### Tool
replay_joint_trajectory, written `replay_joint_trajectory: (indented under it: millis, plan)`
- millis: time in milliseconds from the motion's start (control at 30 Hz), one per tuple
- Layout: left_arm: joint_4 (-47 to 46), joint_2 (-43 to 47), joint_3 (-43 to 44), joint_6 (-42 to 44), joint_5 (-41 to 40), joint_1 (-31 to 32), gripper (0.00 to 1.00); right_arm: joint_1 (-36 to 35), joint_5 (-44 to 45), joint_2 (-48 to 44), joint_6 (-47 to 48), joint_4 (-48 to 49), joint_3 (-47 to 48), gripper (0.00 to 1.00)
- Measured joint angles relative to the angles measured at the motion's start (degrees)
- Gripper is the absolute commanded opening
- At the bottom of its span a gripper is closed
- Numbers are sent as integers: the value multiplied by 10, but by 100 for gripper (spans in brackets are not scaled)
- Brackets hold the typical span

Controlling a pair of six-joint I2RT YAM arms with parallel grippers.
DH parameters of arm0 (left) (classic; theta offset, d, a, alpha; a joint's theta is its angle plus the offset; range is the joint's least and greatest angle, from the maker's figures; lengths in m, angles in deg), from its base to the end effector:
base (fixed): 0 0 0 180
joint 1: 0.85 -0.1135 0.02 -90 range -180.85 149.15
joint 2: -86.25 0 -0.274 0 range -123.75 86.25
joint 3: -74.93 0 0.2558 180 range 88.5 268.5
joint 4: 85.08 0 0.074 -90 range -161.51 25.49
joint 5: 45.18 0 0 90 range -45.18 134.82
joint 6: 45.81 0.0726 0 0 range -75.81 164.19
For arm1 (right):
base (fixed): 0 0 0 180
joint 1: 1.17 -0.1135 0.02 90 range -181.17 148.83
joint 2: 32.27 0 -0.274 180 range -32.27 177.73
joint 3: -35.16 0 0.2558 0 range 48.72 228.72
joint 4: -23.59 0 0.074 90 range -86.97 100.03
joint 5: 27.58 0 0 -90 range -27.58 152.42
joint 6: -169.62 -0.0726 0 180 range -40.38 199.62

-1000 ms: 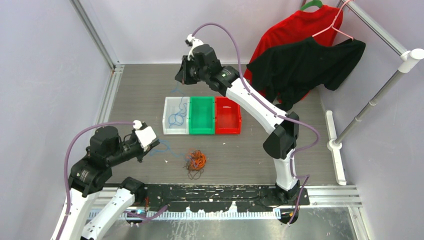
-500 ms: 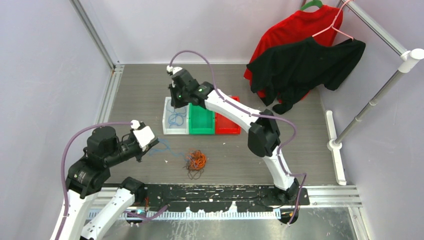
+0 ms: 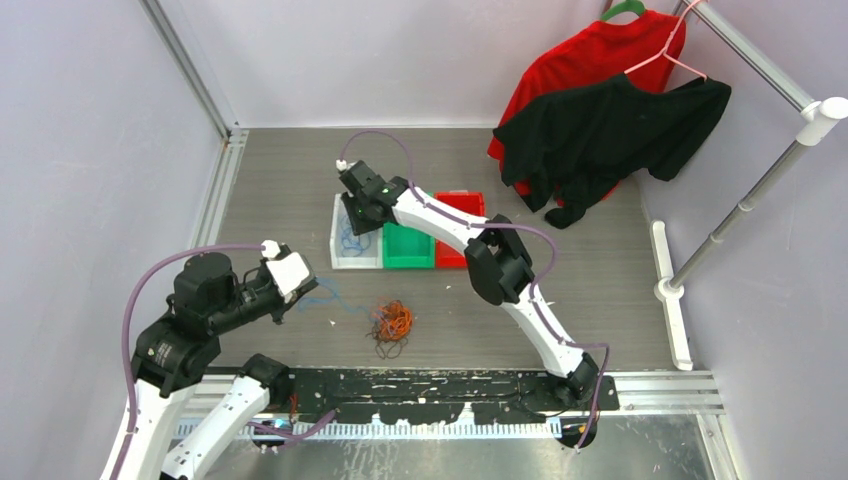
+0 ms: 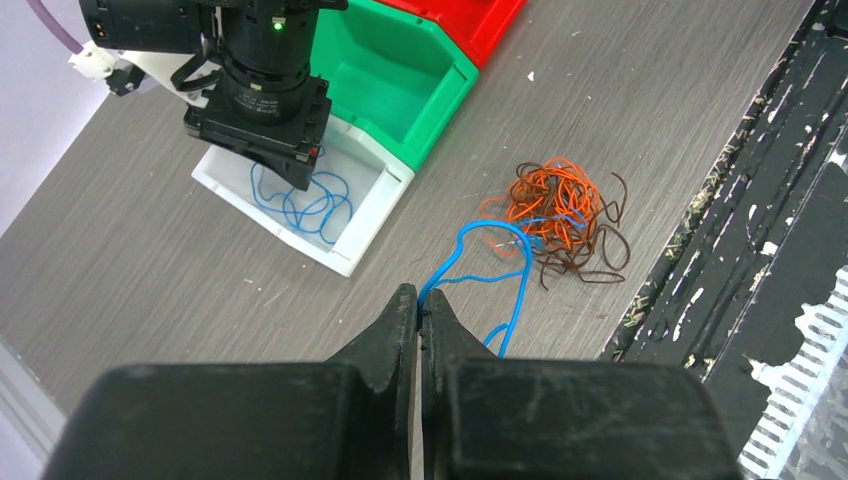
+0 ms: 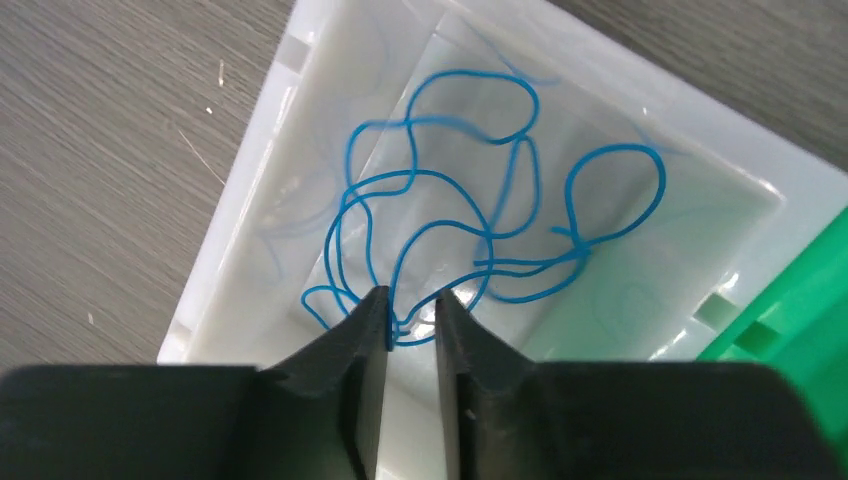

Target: Untangle the cables

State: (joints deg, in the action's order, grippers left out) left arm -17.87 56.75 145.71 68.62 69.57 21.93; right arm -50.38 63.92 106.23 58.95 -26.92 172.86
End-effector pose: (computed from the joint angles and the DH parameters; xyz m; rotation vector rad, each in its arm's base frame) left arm 0.0801 -0.0666 0.3560 1.0444 1.7095 -0.4175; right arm 0.3755 0.4323 0.1771 -0.6127 2.4562 0.4818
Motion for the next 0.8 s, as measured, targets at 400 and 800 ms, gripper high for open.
replay_joint_trajectory:
  millis: [400, 800]
  plan:
    - [-1, 0, 0, 0, 4, 0, 0, 25, -37, -68, -20, 4, 0, 63]
    - [-42, -39, 18, -36, -25, 0, 0, 25, -75, -378, -35, 151, -317, 81]
